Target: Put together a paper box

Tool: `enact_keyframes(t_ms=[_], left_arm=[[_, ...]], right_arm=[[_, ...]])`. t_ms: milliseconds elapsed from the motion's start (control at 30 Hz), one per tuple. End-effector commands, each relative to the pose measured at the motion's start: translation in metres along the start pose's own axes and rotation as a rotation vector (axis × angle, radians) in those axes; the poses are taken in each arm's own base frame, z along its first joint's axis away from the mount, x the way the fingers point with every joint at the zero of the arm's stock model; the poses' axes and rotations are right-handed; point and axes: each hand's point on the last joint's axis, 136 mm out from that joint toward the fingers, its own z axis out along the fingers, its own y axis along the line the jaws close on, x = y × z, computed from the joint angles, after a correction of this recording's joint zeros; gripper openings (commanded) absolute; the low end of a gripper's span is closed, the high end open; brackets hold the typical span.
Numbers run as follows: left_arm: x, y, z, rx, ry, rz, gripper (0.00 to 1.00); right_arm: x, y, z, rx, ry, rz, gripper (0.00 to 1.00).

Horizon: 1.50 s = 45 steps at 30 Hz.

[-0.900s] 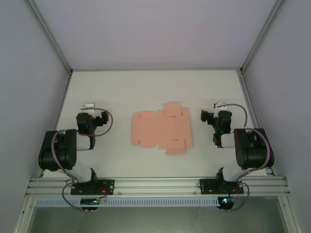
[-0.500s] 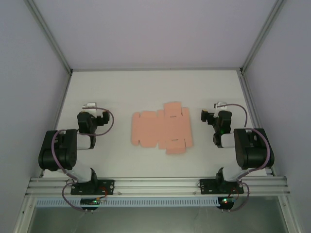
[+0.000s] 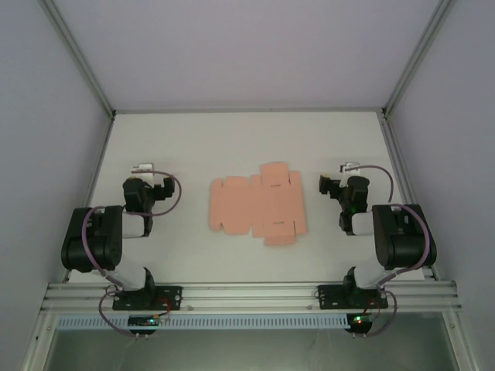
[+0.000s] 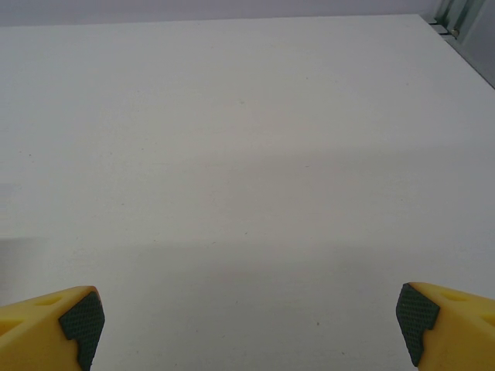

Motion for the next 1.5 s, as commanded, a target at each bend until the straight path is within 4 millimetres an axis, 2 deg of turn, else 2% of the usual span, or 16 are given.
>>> enact_keyframes(t_ms=[0,133,200,267,300,400,433,500,567,633,767,967,1133,1233,1333,1467], left_arm=[[-0.023,0.007,0.001,-0.023,-0.022,-0.022,1.0],[-0.048,0.009,-0.01,-0.05,0.018,-0.044,1.0],[-0.062,0.007,-0.02,-0.047,0.042,-0.13,1.0],[-0.071,-0.003,-0.03,-0.017,0.077,-0.218,0.99],[-0.071,-0.012,-0.035,0.007,0.107,-0.26,0.99],[-0.065,-0.042,-0.048,0.088,0.185,-0.323,0.99],[-0.061,-0.05,-0.052,0.116,0.205,-0.363,1.0],[-0.048,-0.072,-0.059,0.218,0.258,-0.448,0.99],[-0.034,-0.092,-0.063,0.283,0.324,-0.486,0.99],[-0.02,-0.109,-0.064,0.32,0.388,-0.464,0.99],[0.0,-0.148,-0.064,0.446,0.501,-0.424,1.0],[0.022,-0.189,-0.058,0.601,0.641,-0.395,1.0],[0.033,-0.221,-0.055,0.737,0.698,-0.424,0.99],[0.029,-0.239,-0.055,0.829,0.696,-0.462,0.93],[0.022,-0.248,-0.052,0.886,0.68,-0.499,0.75],[0.01,-0.252,-0.048,0.917,0.639,-0.511,0.38]], right_arm=[[-0.019,0.002,-0.001,-0.01,-0.012,-0.006,0.99],[-0.05,0.003,-0.017,0.008,-0.005,-0.027,0.99],[-0.067,0.015,-0.028,-0.032,0.016,-0.018,0.99],[-0.076,0.024,-0.038,-0.042,0.087,0.073,0.99],[-0.072,0.033,-0.043,-0.06,0.163,0.125,0.96],[-0.058,0.084,-0.06,-0.203,0.346,0.137,0.89],[-0.051,0.098,-0.065,-0.228,0.395,0.139,0.83],[-0.034,0.125,-0.072,-0.277,0.5,0.159,0.73],[-0.015,0.154,-0.078,-0.371,0.585,0.175,0.69],[0.004,0.171,-0.077,-0.418,0.652,0.175,0.63],[0.043,0.177,-0.064,-0.406,0.743,0.132,0.58],[0.089,0.175,-0.05,-0.396,0.838,0.103,0.57],[0.109,0.177,-0.045,-0.414,0.87,0.111,0.57],[0.113,0.175,-0.042,-0.407,0.873,0.111,0.57],[0.112,0.172,-0.039,-0.4,0.867,0.111,0.57],[0.101,0.173,-0.036,-0.429,0.84,0.124,0.58]])
